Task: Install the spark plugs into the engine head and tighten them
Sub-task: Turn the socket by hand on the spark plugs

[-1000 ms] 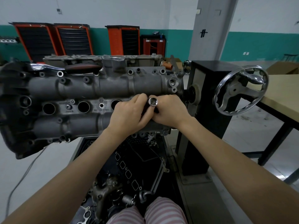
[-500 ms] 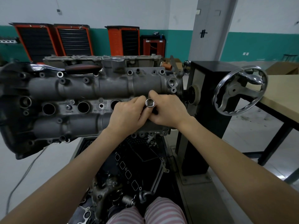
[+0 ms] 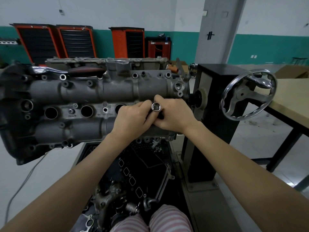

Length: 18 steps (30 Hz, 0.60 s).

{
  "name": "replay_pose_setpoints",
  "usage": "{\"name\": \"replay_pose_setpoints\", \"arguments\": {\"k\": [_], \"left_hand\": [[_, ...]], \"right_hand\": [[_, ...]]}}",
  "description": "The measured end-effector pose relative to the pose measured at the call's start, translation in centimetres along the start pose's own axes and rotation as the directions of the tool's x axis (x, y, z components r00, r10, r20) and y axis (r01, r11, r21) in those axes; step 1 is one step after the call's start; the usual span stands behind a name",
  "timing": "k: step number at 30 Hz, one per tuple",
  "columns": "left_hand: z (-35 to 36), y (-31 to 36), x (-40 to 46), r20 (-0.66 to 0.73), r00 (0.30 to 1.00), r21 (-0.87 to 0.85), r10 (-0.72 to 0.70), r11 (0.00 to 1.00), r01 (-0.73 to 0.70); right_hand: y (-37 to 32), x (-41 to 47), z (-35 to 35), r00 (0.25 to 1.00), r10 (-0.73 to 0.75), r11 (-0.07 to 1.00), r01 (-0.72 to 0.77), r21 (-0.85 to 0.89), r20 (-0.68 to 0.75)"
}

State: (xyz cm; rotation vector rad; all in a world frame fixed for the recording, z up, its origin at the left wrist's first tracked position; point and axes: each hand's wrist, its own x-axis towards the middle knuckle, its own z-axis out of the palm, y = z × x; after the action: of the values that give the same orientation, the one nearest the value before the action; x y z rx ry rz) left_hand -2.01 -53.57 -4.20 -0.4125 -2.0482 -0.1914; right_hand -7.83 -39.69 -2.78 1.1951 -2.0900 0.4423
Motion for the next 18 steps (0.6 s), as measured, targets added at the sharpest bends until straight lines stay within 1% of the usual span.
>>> {"name": "replay_pose_setpoints", "arguments": {"k": [6,10,12,16,18], "left_hand": [[-0.27,0.42,-0.07,0.064,0.998,-0.046,0.002,0.999,0.001],[-0.34,0.59,0.08,0.038,0.998,-0.057,-0.045,0.997,0.047],[-0.23,0.46,0.17,0.013,0.998,-0.036,-0.066,0.997,0.067],[0.15,0.07,0.02,-0.001,1.000,0.022,0.006,1.000,-0.006],[0.14,0.11,-0.04,0.007,1.000,0.025,0.009,1.000,-0.009]], "right_hand": [[0.07,-0.17,-0.07,0.999,-0.036,0.999,0.036,0.000,-0.041],[0.41,-0.14,0.10,1.000,-0.028,1.000,0.028,-0.008,-0.013],[0.50,-0.05,0.18,1.000,-0.014,1.000,0.014,-0.026,0.003],[0.14,-0.02,0.04,0.999,0.009,1.000,-0.009,-0.005,-0.036],[0.05,0.04,0.00,0.999,0.002,1.000,-0.003,-0.009,-0.037]]}}
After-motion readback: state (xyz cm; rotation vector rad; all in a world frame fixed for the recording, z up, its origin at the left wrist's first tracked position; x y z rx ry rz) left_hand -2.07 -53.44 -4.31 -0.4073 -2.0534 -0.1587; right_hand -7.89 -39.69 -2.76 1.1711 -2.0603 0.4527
